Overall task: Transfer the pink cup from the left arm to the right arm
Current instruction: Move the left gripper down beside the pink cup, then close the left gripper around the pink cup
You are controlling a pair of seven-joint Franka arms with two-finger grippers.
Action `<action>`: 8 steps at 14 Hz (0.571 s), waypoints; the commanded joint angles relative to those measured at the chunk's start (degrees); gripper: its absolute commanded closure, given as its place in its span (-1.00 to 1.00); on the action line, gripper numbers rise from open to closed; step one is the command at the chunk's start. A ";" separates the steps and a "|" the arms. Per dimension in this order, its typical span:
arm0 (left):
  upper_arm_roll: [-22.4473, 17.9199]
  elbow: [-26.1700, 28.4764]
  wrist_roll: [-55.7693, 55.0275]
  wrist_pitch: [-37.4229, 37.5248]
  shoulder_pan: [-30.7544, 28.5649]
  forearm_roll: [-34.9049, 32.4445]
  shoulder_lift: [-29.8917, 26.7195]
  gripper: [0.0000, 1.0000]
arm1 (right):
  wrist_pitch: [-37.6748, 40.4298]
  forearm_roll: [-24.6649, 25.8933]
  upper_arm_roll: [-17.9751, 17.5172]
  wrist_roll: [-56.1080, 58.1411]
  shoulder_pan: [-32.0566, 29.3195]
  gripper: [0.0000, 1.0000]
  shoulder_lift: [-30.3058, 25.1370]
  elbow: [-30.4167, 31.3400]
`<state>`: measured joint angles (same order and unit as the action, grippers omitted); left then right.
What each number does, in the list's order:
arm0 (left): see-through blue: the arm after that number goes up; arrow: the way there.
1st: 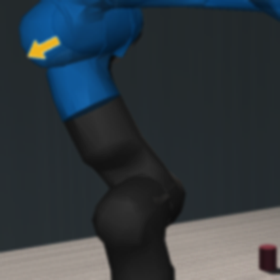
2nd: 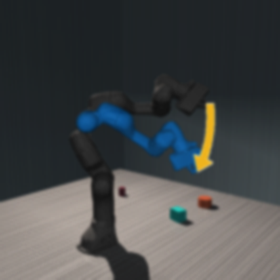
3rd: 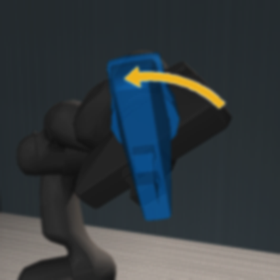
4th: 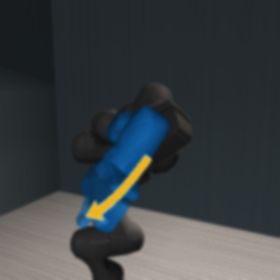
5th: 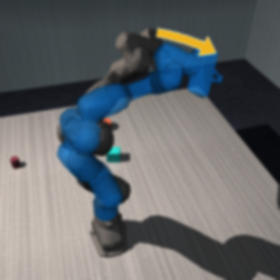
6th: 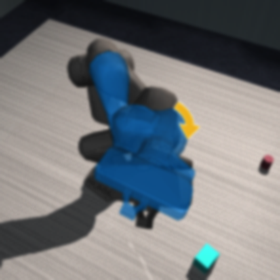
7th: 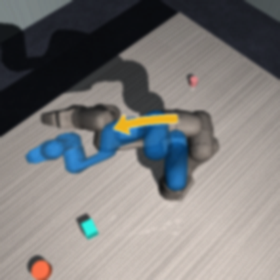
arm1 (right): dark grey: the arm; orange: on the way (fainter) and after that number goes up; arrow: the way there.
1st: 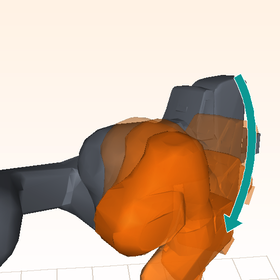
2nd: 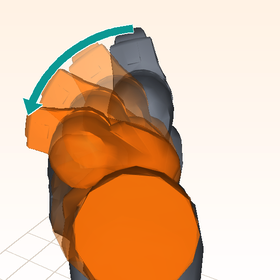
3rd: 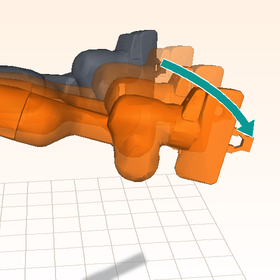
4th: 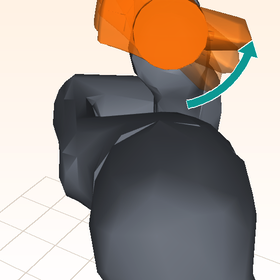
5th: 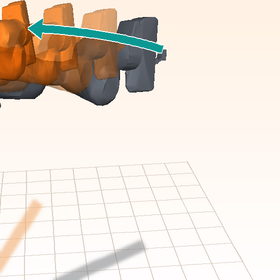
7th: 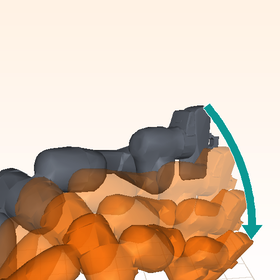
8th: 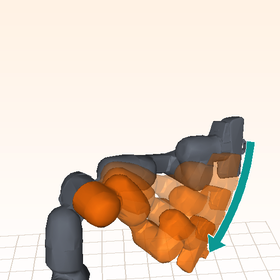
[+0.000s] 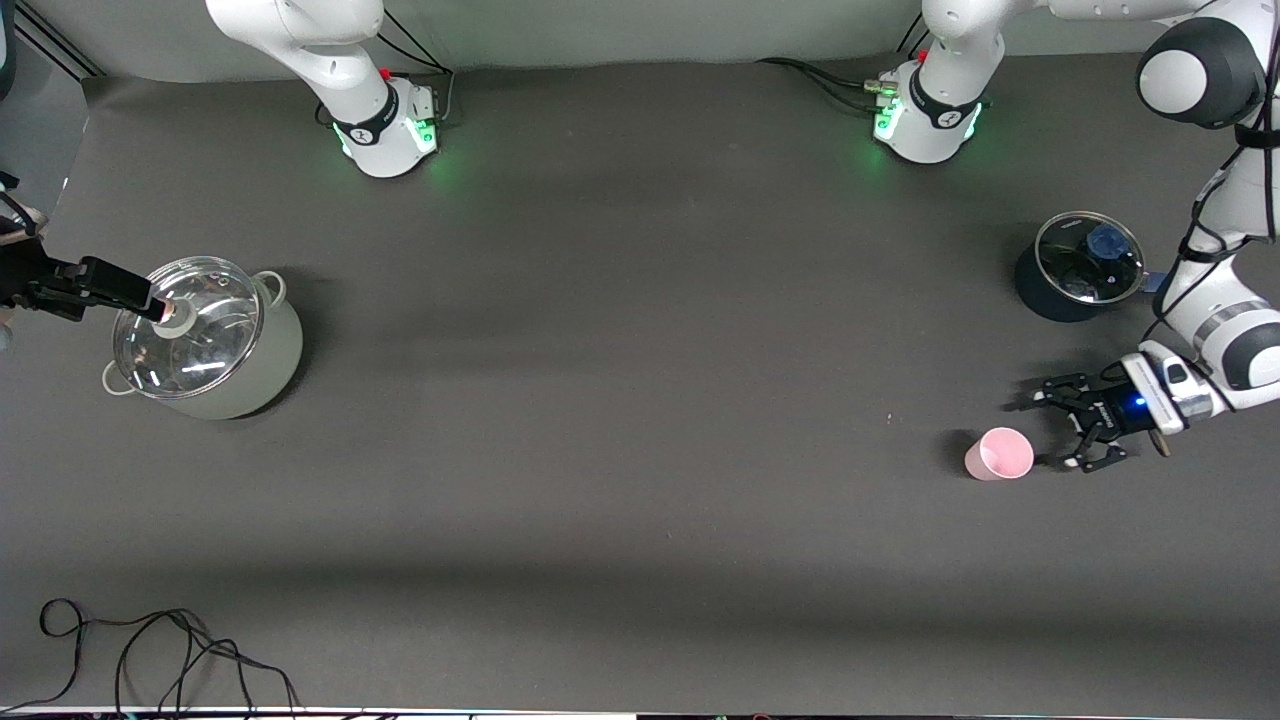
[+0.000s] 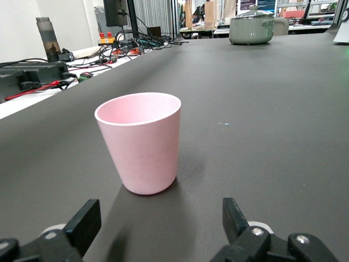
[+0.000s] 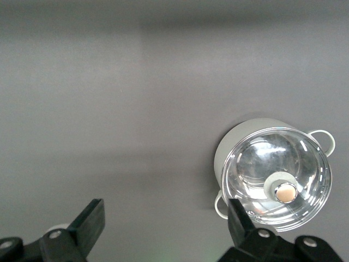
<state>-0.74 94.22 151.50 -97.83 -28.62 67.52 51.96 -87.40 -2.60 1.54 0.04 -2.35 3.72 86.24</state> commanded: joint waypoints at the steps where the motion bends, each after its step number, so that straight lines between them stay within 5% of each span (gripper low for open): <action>1: 0.91 1.32 2.04 -1.84 0.40 1.92 0.25 -0.99 | 0.65 -1.00 0.13 0.04 -0.03 -1.00 0.06 -0.46; 8: 3.29 2.55 2.13 -5.61 1.99 5.34 1.39 -0.99 | 0.65 -1.00 0.13 0.13 -0.20 -1.00 0.06 -0.46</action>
<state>2.29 95.56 152.15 -101.97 -27.56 70.93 53.52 -87.40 -2.60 1.54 0.04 -2.35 3.72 86.24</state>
